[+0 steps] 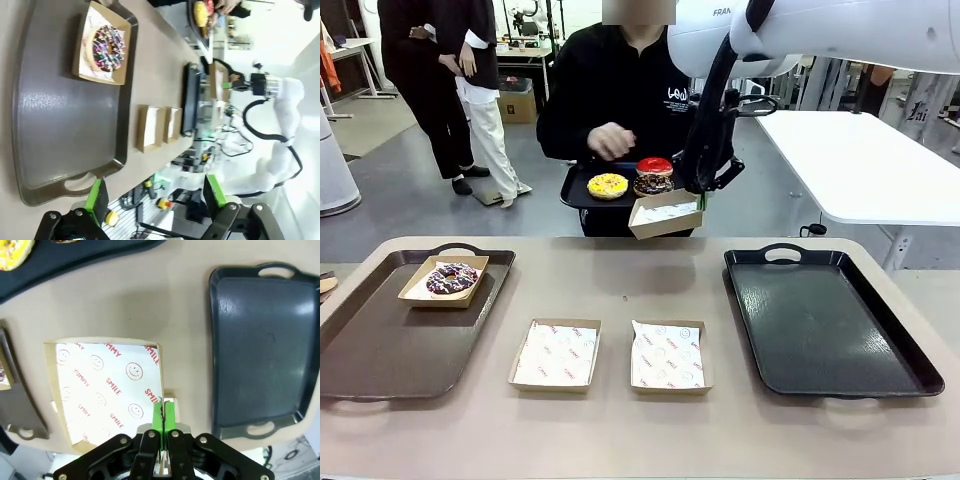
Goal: Individually package the donuts and arrange them on the tray.
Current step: Place the picked Paper togo box on the Handle tray while simultaneously picking up another Paper togo box from the table with the other hand.
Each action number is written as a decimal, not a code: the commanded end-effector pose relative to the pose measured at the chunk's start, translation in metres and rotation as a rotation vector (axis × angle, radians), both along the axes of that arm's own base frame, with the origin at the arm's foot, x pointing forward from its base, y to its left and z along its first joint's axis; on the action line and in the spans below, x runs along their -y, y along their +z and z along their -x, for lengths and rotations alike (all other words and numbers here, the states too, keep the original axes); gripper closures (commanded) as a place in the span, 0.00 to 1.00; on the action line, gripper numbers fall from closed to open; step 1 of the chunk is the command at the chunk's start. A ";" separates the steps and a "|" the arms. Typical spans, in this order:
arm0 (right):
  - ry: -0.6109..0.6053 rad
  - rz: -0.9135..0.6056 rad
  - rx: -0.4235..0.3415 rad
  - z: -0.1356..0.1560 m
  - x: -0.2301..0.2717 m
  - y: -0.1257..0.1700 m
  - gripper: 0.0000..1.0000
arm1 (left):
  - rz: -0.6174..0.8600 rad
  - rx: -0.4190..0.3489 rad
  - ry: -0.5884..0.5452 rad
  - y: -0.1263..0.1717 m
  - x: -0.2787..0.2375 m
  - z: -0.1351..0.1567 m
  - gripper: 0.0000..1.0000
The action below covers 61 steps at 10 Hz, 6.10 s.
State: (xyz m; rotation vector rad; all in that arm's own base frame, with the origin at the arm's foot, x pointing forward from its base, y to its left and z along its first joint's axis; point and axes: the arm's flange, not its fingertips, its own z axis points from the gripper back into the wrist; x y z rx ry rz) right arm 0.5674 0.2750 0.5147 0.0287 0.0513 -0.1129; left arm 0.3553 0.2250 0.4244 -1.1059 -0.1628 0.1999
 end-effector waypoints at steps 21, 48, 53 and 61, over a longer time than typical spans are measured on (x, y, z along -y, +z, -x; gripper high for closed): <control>0.005 0.001 -0.013 -0.005 -0.005 -0.006 1.00 | 0.123 -0.002 0.001 -0.008 -0.004 -0.002 0.00; 0.049 -0.087 0.093 0.015 0.234 -0.054 0.99 | -0.630 -0.050 -0.330 0.126 0.284 -0.016 0.00; 0.056 -0.067 0.053 0.011 0.229 -0.067 0.99 | -0.784 -0.064 -0.350 0.085 0.344 -0.027 0.00; 0.056 -0.067 0.053 0.011 0.229 -0.067 0.99 | -0.960 -0.020 -0.247 0.027 0.417 -0.027 0.00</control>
